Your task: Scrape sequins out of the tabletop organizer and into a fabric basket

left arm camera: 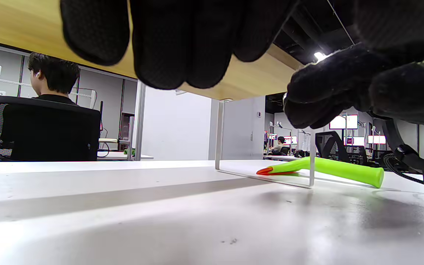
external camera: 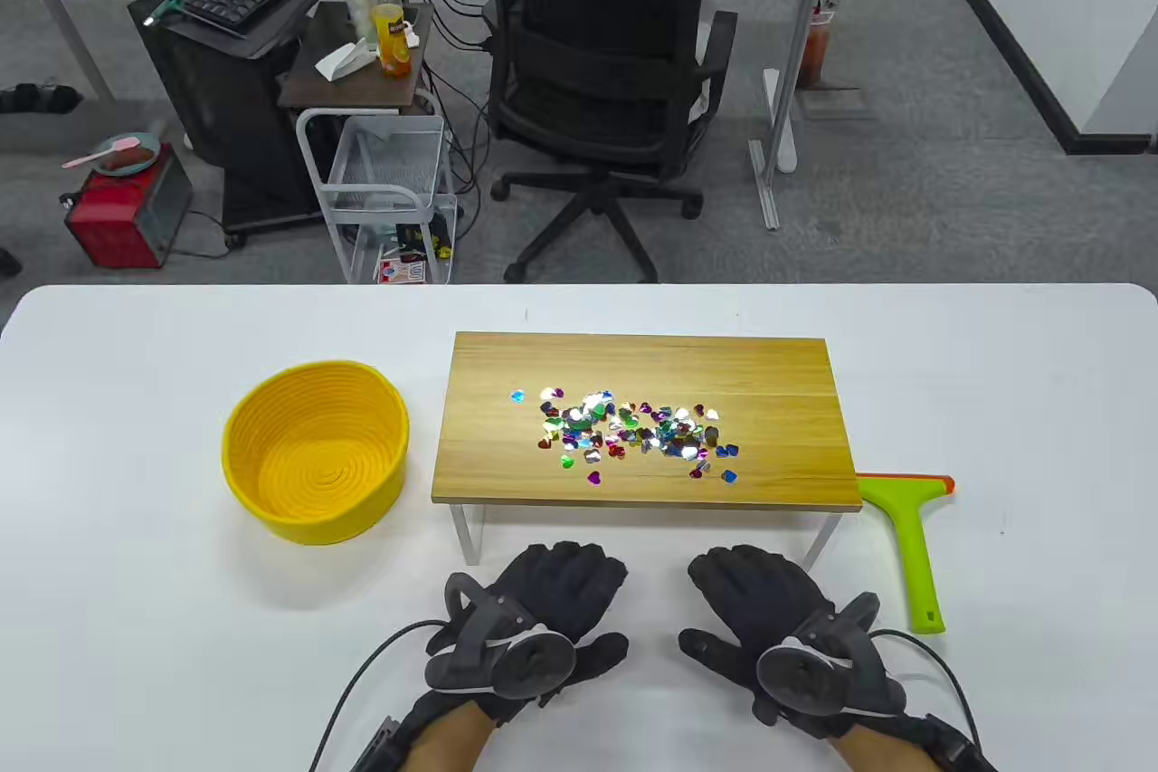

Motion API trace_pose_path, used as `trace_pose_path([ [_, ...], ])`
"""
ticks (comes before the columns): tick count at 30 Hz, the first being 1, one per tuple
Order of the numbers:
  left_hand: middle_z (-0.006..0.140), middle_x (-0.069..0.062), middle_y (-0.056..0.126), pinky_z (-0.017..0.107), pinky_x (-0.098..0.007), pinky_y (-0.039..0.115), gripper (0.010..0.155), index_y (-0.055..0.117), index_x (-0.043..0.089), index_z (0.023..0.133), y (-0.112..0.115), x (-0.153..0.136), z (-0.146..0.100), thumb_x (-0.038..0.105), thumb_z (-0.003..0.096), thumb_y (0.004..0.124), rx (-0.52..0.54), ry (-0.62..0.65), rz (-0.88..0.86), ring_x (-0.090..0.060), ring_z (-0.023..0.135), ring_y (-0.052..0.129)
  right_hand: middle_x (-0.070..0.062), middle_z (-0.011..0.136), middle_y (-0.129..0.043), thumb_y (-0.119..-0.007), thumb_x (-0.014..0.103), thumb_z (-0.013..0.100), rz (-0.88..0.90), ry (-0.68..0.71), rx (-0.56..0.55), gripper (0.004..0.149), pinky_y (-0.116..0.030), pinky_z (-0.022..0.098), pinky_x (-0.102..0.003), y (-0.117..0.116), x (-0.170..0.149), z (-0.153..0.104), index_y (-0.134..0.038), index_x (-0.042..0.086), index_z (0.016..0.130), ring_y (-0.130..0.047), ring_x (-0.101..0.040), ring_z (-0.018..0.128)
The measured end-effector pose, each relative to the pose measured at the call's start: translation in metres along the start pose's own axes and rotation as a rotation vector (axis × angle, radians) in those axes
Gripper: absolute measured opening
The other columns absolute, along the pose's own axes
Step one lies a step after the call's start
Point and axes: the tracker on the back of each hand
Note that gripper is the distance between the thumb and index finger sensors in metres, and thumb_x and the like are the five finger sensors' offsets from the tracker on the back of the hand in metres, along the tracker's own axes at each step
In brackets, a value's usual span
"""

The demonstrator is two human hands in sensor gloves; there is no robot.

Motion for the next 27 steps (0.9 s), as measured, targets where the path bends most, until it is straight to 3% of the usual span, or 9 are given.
trace_pose_path([
  [9,0.098,-0.012,0.083,0.060,-0.060,0.075,0.076,0.069,0.021,0.096,0.000,-0.001,0.000,0.073,0.0396,0.070,0.007,-0.002,-0.002,-0.037,0.082,0.089,-0.016,0.102,-0.081,-0.076,0.068,0.053,-0.013,-0.003,0.007,0.072,-0.073,0.064,-0.059,0.001,0.001,0.000,-0.070,0.016,0.103,-0.086,-0.044,0.087],
  [17,0.096,-0.013,0.084,0.059,-0.059,0.077,0.076,0.069,0.020,0.096,0.000,-0.002,-0.001,0.072,0.0399,0.069,0.015,-0.007,-0.002,-0.038,0.079,0.090,-0.016,0.094,-0.089,-0.083,0.057,0.055,-0.059,-0.070,-0.077,0.061,-0.080,0.058,-0.054,0.030,-0.007,-0.004,-0.075,0.015,0.099,-0.094,-0.040,0.077],
  [22,0.094,-0.013,0.086,0.057,-0.058,0.078,0.076,0.070,0.019,0.095,0.000,-0.003,-0.001,0.072,0.0403,0.069,0.018,-0.016,-0.003,-0.038,0.076,0.092,-0.012,0.076,-0.100,-0.087,0.049,0.054,-0.117,-0.271,0.046,0.045,-0.085,0.047,-0.050,0.066,-0.036,-0.008,-0.088,0.017,0.086,-0.103,-0.035,0.059],
  [25,0.093,-0.014,0.087,0.056,-0.058,0.079,0.076,0.071,0.019,0.094,0.000,-0.003,0.000,0.072,0.0403,0.069,0.022,-0.018,-0.010,-0.038,0.074,0.093,-0.014,0.077,-0.100,-0.087,0.049,0.055,-0.164,-0.425,0.184,0.045,-0.085,0.048,-0.050,0.076,-0.068,-0.015,-0.087,0.018,0.087,-0.102,-0.036,0.060],
  [27,0.093,-0.014,0.087,0.056,-0.058,0.079,0.076,0.070,0.019,0.094,0.000,-0.003,0.000,0.072,0.0405,0.069,0.021,-0.018,-0.010,-0.038,0.074,0.093,-0.015,0.078,-0.099,-0.087,0.049,0.055,-0.204,-0.506,0.216,0.047,-0.084,0.048,-0.051,0.077,-0.086,-0.019,-0.087,0.015,0.088,-0.101,-0.037,0.061],
])
Point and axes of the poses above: the tracker on the back of each hand, its own x axis roughly to the thumb side, its own z axis roughly from the wrist to the fingertips, y = z × x
